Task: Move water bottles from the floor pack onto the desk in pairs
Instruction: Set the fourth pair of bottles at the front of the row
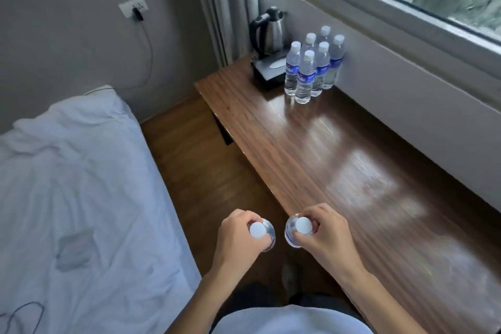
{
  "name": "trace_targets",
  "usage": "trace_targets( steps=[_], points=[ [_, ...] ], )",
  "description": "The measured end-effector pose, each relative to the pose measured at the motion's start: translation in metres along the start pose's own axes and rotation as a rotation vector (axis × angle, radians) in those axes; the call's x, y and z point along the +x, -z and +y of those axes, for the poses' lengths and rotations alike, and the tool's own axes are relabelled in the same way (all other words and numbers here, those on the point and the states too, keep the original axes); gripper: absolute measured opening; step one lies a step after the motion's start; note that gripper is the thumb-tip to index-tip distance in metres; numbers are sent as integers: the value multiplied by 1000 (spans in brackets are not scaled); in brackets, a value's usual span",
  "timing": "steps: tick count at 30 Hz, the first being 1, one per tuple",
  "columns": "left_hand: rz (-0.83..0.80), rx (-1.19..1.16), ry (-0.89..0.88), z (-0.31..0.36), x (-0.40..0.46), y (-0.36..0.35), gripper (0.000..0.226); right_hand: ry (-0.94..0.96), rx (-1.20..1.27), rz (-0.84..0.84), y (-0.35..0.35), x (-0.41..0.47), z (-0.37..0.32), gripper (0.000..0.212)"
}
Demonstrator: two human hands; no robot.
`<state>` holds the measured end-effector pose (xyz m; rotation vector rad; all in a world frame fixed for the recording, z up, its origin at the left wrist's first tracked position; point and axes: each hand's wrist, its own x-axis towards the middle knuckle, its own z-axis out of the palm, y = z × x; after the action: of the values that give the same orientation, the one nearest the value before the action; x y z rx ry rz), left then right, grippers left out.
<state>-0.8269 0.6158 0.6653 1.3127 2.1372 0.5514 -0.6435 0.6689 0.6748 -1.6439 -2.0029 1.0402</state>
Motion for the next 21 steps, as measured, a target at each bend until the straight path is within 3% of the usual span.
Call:
trace_targets(
  steps=[9,21],
  points=[
    [115,0,100,-14,72,37,36,118,-4,-87,-17,93,-43,20],
    [-10,55,-16,-65,187,114,39,-12,2,25,-91,169,-113,26]
  ],
)
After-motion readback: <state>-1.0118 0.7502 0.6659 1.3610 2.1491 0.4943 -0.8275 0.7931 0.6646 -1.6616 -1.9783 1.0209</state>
